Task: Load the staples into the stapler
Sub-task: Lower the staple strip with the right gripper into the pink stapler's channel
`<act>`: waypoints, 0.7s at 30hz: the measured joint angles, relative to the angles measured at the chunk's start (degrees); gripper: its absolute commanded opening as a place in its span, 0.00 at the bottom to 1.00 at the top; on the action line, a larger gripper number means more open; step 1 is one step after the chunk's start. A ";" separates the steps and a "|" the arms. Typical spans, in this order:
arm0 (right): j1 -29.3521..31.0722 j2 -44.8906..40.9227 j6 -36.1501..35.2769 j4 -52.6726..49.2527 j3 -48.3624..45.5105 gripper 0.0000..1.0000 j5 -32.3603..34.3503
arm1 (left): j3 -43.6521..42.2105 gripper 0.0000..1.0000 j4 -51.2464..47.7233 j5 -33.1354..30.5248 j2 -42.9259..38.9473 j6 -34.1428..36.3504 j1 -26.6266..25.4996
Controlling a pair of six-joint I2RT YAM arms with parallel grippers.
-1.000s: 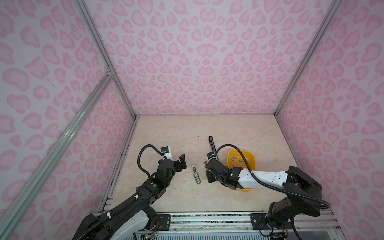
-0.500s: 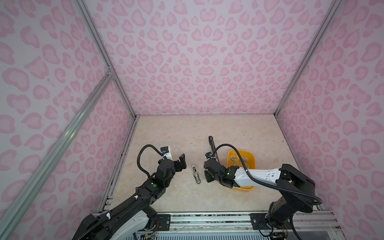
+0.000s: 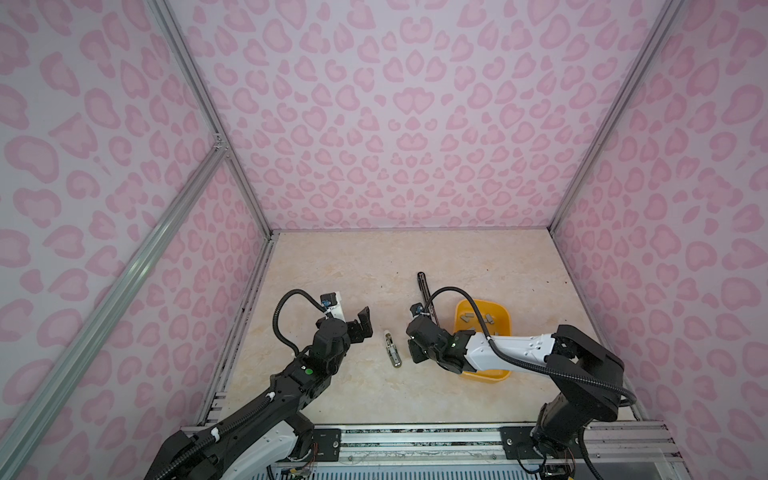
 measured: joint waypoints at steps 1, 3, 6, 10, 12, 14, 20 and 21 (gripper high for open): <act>0.00 0.09 0.00 0.00 0.00 0.02 -0.02 | 0.00 0.97 0.00 0.00 -0.02 0.00 0.00; -0.09 0.09 0.00 -0.07 0.00 0.02 -0.15 | 0.00 0.97 0.00 0.00 -0.04 0.00 0.00; -0.09 0.09 0.00 -0.04 0.02 0.02 -0.17 | 0.00 0.97 0.00 0.00 -0.04 0.00 0.00; -0.09 -0.02 0.00 -0.09 0.04 0.02 -0.13 | 0.00 0.97 0.00 0.00 -0.07 0.00 0.00; -0.09 -0.02 -0.02 -0.20 0.04 0.02 -0.13 | 0.00 0.97 0.00 0.00 -0.07 0.00 0.00; -0.07 -0.02 -0.02 -0.20 0.04 0.02 -0.15 | 0.00 0.97 0.00 0.00 -0.04 -0.02 0.00; -0.07 0.15 -0.02 -0.24 0.48 0.02 -0.13 | 0.00 0.97 0.00 0.00 -0.04 -0.02 0.00; -0.09 0.20 -0.02 -0.28 0.48 0.02 -0.13 | 0.00 0.97 0.00 0.00 -0.04 -0.02 0.00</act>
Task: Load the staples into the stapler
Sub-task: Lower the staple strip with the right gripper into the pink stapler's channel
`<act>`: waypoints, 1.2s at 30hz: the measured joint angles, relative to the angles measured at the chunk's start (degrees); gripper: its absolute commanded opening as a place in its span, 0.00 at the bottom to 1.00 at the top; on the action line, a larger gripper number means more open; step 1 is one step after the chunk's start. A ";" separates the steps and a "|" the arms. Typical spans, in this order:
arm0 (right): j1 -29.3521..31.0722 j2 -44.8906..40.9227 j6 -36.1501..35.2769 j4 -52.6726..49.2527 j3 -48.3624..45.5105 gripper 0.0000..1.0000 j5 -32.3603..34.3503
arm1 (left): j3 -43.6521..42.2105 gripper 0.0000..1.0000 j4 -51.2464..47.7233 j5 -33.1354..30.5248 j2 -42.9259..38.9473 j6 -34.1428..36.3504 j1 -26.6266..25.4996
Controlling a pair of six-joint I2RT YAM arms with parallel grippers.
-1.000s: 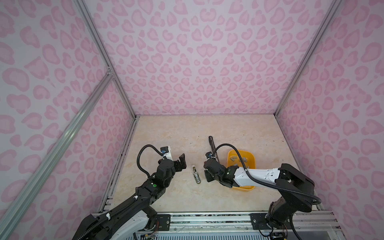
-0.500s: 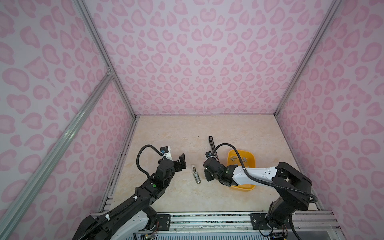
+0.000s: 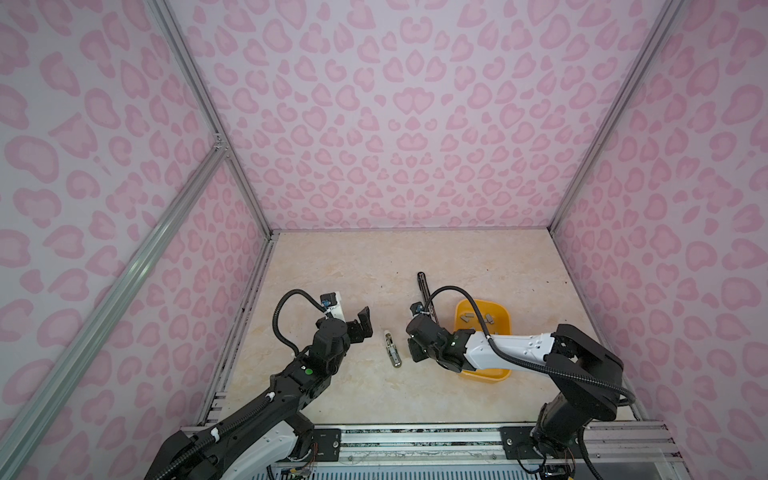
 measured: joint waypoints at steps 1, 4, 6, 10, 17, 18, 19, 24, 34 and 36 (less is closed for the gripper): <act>-0.02 0.04 0.00 -0.04 0.00 0.02 0.00 | 0.00 0.97 0.00 0.00 0.00 0.00 0.00; -0.02 0.11 0.00 -0.26 0.20 0.02 0.00 | 0.00 0.97 0.00 0.00 0.00 0.00 0.00; -0.04 0.13 0.00 -0.33 0.26 0.02 0.00 | 0.00 0.97 0.00 0.00 0.00 0.00 0.00; -0.07 0.44 0.00 -0.48 0.44 0.02 0.04 | 0.00 0.97 0.00 0.00 0.00 0.00 0.02; -0.07 1.16 0.00 -1.33 0.94 0.02 0.26 | 0.00 0.97 0.00 0.00 0.00 0.00 0.02; -0.07 1.25 0.00 -1.44 1.03 0.02 0.26 | 0.00 0.97 0.00 0.00 0.00 0.00 0.00; -0.07 1.31 0.00 -1.51 1.07 0.02 0.35 | 0.00 0.97 0.00 0.00 0.00 0.00 0.00; -0.07 1.70 0.00 -2.08 1.33 0.02 0.44 | 0.00 0.97 0.00 0.00 -0.09 0.00 0.00; -0.04 0.87 0.02 -1.99 0.96 0.01 0.66 | 0.00 0.97 0.00 0.00 -0.09 0.00 0.00; -0.04 0.13 0.02 -1.97 0.44 0.01 0.79 | 0.00 0.97 0.00 0.00 -0.09 0.00 0.02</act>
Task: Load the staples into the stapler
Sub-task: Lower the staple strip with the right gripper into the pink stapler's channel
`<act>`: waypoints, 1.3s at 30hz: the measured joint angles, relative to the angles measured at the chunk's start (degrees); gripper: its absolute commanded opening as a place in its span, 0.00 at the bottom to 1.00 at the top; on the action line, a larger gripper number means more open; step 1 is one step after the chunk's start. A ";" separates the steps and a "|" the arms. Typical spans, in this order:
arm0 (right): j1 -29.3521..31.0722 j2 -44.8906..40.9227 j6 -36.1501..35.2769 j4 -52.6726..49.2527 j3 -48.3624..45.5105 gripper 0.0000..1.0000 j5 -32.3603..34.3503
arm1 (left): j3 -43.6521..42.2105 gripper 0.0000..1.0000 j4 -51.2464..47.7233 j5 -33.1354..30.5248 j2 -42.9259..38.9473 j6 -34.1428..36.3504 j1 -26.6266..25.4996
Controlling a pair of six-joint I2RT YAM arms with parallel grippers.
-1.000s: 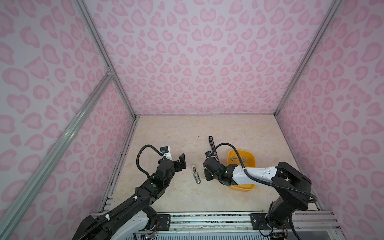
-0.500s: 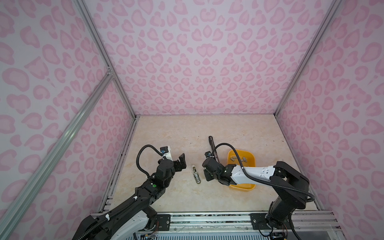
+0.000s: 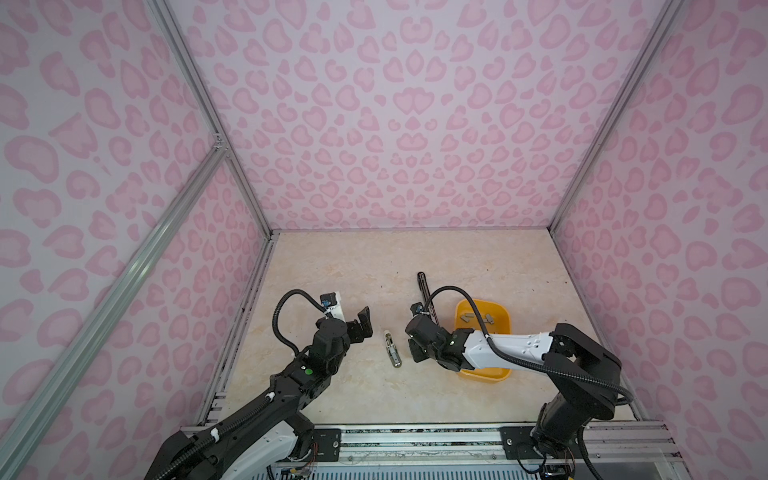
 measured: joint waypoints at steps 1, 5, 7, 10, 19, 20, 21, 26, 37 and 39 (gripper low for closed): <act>0.00 -0.31 0.00 0.15 -0.31 0.01 0.02 | 0.00 0.97 0.00 0.00 0.00 0.00 0.00; 0.00 -0.66 0.00 0.31 -0.52 0.01 0.02 | 0.00 0.97 0.00 0.02 0.13 0.00 -0.02; 0.00 -0.63 0.00 0.39 -0.52 0.01 0.00 | 0.00 0.97 0.00 0.02 0.13 0.00 -0.02; 0.02 -0.26 0.00 0.50 -0.44 0.01 -0.20 | 0.00 0.97 0.00 0.02 0.13 0.00 -0.02; 0.07 0.55 0.00 0.76 -0.02 0.01 -0.85 | 0.00 0.97 0.00 0.17 0.20 0.00 -0.02; 0.07 0.61 0.00 0.76 -0.02 0.01 -0.85 | 0.00 0.97 0.00 0.17 0.20 0.00 -0.02; 0.07 0.61 0.00 0.76 -0.02 0.01 -0.87 | 0.00 0.97 0.02 0.17 0.20 0.00 -0.02; 0.07 0.74 -0.02 0.79 0.31 0.01 -0.85 | 0.00 0.97 0.00 0.17 0.20 0.00 -0.02; 0.07 1.29 -0.02 0.50 0.68 0.01 -1.01 | 0.00 0.97 0.00 0.20 0.24 0.00 -0.02; 0.07 1.31 -0.02 0.48 0.68 0.01 -0.98 | 0.00 0.97 0.00 0.22 0.31 0.00 -0.02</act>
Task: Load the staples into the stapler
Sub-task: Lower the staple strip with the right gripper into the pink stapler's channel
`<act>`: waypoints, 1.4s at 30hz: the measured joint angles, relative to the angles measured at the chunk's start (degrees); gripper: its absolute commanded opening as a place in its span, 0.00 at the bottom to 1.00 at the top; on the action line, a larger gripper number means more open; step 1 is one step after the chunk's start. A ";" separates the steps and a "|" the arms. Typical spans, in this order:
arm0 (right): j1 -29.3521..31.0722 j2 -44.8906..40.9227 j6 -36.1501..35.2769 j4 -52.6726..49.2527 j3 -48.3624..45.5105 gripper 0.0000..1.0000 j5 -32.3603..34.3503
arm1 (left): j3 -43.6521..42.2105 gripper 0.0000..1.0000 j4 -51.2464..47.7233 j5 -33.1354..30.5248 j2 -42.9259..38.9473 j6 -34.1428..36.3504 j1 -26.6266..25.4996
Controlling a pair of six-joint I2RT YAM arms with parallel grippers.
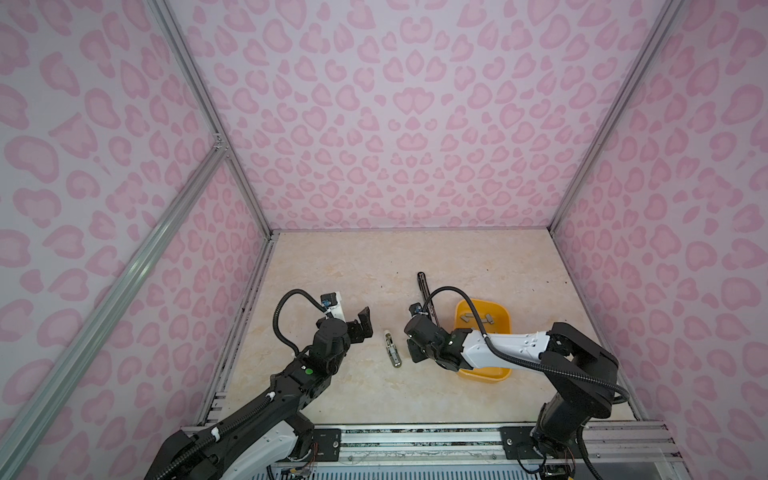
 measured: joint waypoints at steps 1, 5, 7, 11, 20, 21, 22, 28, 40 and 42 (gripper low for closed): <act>0.00 0.00 0.00 -0.02 0.00 0.01 0.00 | 0.00 0.97 0.00 0.15 0.02 0.00 0.00; 0.00 0.07 0.02 -0.13 0.00 0.01 0.00 | 0.00 0.97 0.00 0.17 0.00 0.00 0.00; 0.00 -0.04 0.04 0.04 -0.28 0.01 0.00 | 0.00 0.97 0.00 0.17 0.00 0.00 0.00; 0.00 -0.44 0.28 1.14 -1.29 0.01 0.04 | 0.00 0.97 0.00 0.17 -0.07 0.00 0.00; 0.11 -0.50 0.85 2.45 -2.01 0.00 0.00 | 0.00 0.97 0.00 0.17 -0.07 0.02 0.00; 0.22 -0.68 0.92 2.82 -2.29 0.00 0.00 | 0.00 0.97 0.00 0.17 -0.07 0.02 0.00; 0.28 -0.85 1.03 3.13 -2.62 0.00 -0.02 | 0.00 0.97 0.00 0.17 -0.07 0.02 0.00; 1.22 -1.75 2.49 5.14 -4.59 0.00 0.90 | 0.00 0.97 0.00 0.17 -0.07 0.02 0.00; 3.52 -2.89 5.86 10.08 -8.31 0.00 3.96 | 0.00 0.97 0.02 0.15 -0.24 0.02 0.00; 3.54 -3.13 6.19 10.97 -8.94 0.00 4.02 | 0.00 0.97 0.00 0.15 -0.24 0.02 0.00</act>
